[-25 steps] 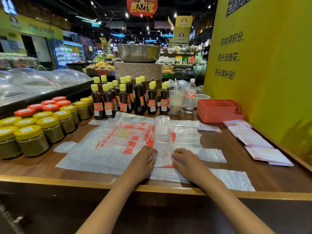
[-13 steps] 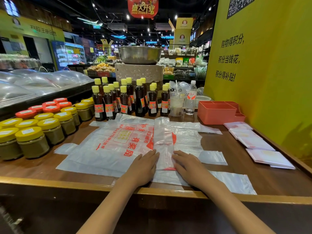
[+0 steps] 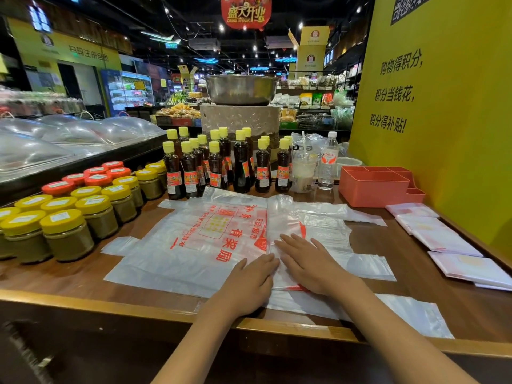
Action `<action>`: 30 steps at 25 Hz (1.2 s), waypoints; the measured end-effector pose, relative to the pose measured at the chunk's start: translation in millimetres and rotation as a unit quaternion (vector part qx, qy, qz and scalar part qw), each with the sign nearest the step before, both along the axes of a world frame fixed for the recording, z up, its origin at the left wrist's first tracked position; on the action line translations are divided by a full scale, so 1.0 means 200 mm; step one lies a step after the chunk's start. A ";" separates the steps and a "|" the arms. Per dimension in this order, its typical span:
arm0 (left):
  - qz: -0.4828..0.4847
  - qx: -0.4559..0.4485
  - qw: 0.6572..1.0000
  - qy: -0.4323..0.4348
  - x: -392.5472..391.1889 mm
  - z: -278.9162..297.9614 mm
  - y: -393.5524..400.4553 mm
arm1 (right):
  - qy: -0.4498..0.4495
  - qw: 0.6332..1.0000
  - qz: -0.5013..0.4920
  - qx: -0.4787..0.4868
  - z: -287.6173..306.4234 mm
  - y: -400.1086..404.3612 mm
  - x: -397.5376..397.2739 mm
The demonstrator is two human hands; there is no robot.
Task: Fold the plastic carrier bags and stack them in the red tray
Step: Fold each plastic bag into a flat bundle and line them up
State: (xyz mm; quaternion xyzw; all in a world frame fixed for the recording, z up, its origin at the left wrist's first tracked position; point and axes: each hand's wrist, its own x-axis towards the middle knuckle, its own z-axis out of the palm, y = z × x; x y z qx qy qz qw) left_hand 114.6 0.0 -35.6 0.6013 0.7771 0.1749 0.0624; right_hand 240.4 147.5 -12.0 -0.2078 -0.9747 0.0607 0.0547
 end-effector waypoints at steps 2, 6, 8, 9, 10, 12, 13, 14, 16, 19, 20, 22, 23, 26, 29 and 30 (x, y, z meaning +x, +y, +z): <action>0.006 0.011 1.000 -0.010 0.01 0.01 0.00 | -0.033 0.999 0.004 0.004 -0.04 0.01 -0.02; 0.016 0.037 0.999 -0.033 0.03 0.03 -0.01 | -0.060 0.998 0.002 0.022 -0.07 0.02 -0.03; 0.022 0.043 0.998 -0.039 0.04 0.04 -0.01 | -0.076 0.997 -0.002 0.026 -0.06 0.02 -0.04; 0.024 0.046 0.998 -0.039 0.05 0.05 -0.02 | -0.080 0.997 -0.002 0.022 -0.05 0.02 -0.04; 0.025 0.047 0.998 -0.040 0.05 0.06 -0.02 | -0.075 0.997 0.000 0.019 -0.05 0.01 -0.03; 0.025 0.052 0.997 -0.044 0.06 0.07 -0.03 | -0.023 1.000 -0.007 -0.005 -0.06 0.01 -0.01; 0.023 0.053 0.997 -0.046 0.07 0.08 -0.04 | 0.032 0.999 -0.021 -0.027 -0.06 0.00 0.01; 0.021 0.053 0.997 -0.053 0.07 0.08 -0.05 | 0.096 0.993 -0.041 -0.046 -0.05 0.00 0.03; 0.020 0.059 0.996 -0.067 0.06 0.09 -0.05 | 0.187 0.976 -0.076 -0.077 -0.01 0.02 0.08; 0.033 0.061 0.995 -0.073 0.05 0.06 -0.03 | 0.157 0.974 -0.077 -0.148 0.02 0.03 0.16; 0.039 0.062 0.995 -0.072 0.05 0.05 -0.03 | 0.114 0.982 -0.062 -0.138 0.01 0.03 0.18; 0.046 0.060 0.995 -0.063 0.04 0.03 -0.01 | 0.045 0.996 -0.029 -0.068 -0.04 0.02 0.19; 0.048 0.060 0.995 -0.056 0.04 0.03 -0.01 | 0.031 0.998 -0.019 -0.045 -0.06 0.02 0.19; 0.041 0.063 0.997 -0.013 0.03 0.05 0.01 | 0.023 0.999 -0.015 -0.016 -0.08 0.03 0.18; 0.019 0.036 0.996 0.077 0.01 0.11 0.03 | 0.024 1.000 -0.014 -0.005 -0.08 0.03 0.18; 0.006 0.023 0.996 0.089 -0.01 0.13 0.05 | 0.026 1.000 -0.014 -0.004 -0.08 0.03 0.18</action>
